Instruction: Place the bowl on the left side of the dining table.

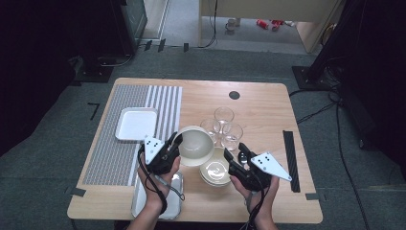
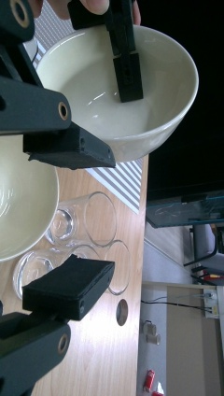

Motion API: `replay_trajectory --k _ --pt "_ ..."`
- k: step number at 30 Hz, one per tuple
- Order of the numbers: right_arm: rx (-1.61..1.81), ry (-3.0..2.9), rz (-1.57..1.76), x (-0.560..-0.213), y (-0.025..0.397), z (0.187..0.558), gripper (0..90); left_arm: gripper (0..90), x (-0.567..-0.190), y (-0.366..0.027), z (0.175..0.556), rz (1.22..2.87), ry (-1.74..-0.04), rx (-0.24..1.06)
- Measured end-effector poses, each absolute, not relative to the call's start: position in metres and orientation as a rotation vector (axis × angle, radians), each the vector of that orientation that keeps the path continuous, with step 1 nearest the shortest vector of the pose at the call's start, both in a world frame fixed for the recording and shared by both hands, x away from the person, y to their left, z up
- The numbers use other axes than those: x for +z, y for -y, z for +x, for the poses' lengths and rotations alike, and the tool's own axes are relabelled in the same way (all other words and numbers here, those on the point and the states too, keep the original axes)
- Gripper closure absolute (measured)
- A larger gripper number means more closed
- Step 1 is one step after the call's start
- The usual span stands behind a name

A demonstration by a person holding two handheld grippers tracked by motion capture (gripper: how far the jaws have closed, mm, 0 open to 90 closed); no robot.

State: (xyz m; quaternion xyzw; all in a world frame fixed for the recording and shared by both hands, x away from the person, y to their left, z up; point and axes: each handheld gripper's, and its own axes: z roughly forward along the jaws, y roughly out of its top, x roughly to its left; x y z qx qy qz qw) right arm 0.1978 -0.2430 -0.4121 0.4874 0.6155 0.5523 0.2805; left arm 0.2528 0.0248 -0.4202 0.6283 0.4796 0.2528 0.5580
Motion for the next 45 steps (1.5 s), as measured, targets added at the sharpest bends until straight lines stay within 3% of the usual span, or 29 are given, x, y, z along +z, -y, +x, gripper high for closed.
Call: replay_trajectory --k 45 --pt "1.381 -1.577 1.404 -0.443 0.289 0.204 43.7 81.3 -0.424 -0.092 0.269 1.407 -1.281 0.626"
